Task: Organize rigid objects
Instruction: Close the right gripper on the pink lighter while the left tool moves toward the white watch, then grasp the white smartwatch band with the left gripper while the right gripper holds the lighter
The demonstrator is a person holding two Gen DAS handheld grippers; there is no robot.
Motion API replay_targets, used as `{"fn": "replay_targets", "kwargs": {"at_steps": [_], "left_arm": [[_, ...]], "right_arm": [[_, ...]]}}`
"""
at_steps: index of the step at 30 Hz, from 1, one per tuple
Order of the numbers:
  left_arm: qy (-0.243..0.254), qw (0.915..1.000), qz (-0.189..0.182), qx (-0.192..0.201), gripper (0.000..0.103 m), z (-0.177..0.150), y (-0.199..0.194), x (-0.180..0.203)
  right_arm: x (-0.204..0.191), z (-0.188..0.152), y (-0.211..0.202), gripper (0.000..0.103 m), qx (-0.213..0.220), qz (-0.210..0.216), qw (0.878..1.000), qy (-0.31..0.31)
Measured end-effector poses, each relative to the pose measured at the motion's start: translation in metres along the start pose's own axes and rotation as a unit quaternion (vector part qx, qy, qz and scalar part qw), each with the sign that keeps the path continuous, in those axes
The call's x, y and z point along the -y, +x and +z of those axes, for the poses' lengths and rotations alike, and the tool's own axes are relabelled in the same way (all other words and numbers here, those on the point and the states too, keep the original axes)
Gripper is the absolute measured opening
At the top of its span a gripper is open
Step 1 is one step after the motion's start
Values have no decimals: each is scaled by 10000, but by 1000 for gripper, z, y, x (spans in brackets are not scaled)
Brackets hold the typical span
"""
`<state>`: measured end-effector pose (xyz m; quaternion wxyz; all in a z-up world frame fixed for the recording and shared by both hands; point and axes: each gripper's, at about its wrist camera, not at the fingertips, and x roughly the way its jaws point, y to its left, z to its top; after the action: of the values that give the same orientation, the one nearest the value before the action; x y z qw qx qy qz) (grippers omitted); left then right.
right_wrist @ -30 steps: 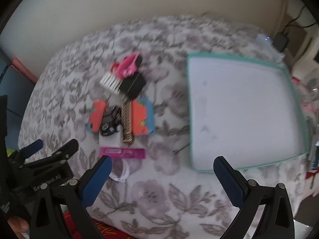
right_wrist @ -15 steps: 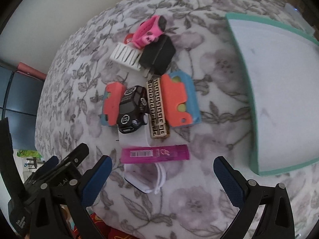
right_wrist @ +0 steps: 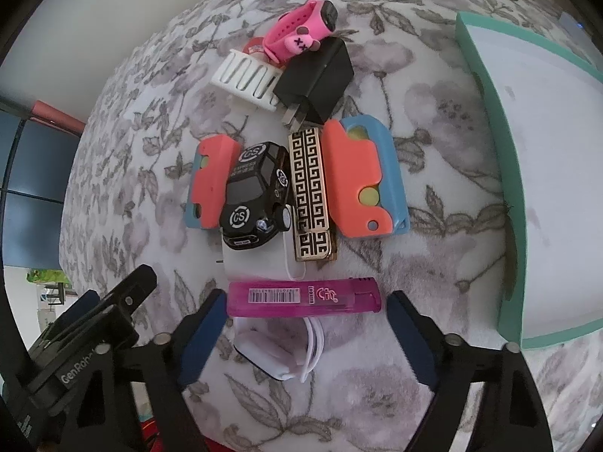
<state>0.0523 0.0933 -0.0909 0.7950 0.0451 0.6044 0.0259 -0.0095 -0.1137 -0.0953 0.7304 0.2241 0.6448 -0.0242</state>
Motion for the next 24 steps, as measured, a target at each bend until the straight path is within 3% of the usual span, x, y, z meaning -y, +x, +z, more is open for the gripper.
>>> {"fn": "replay_targets", "kwargs": {"at_steps": [14, 24], "left_arm": [[413, 9990, -2, -198, 103, -1, -1, 20], [855, 9952, -335, -330, 103, -4, -1, 42]], "right_arm": [[17, -5, -9, 83, -20, -58, 9999, 153], [24, -6, -33, 83, 294, -201, 9992, 165]]}}
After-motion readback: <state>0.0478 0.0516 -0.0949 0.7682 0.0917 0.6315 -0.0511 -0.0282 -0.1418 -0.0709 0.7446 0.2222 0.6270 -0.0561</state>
